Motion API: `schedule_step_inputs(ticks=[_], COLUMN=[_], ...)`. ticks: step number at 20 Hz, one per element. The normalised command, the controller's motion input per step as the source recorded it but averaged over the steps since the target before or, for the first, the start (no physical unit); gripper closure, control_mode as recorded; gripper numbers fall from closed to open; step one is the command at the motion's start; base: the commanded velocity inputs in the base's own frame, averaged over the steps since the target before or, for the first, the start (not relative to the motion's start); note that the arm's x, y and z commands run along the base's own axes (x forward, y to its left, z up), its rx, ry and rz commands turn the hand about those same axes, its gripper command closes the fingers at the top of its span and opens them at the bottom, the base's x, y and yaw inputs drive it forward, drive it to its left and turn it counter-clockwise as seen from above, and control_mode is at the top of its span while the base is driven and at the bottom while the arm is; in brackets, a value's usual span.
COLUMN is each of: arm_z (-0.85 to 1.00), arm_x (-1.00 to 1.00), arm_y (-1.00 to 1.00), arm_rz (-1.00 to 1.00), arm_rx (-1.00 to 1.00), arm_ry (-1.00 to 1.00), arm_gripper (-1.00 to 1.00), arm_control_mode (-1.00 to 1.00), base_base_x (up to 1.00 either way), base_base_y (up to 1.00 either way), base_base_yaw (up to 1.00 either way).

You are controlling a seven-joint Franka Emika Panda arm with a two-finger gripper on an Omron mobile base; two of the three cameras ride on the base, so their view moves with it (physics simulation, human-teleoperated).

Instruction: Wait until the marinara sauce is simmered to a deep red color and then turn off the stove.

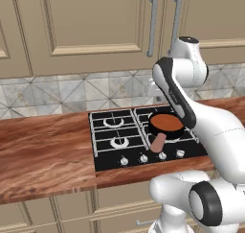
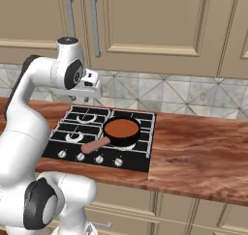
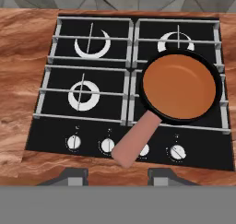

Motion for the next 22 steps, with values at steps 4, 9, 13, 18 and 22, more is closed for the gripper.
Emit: schedule_step_inputs(ticks=[4,9,13,18,22], arm_z=[-0.13,-0.57,-0.65,-0.66,-0.48], arm_x=[-0.09,-0.30,-0.38,-0.12,0.03], arm_y=[0.00,-0.41,-0.75,-0.71,-0.26], arm_rz=[0.00,0.00,0.00,0.00,0.06], arm_rx=[0.00,0.00,0.04,0.00,-0.05], arm_ry=[0.03,0.08,0.15,0.15,0.04], arm_gripper=[-1.00,-1.00,-1.00,-1.00,-1.00], arm_control_mode=[-1.00,-1.00,-1.00,-1.00,-1.00], base_base_x=[0.00,0.00,0.00,0.00,0.00], base_base_y=[0.00,0.00,0.00,0.00,0.00], base_base_yaw=[0.00,0.00,0.00,0.00,0.00])
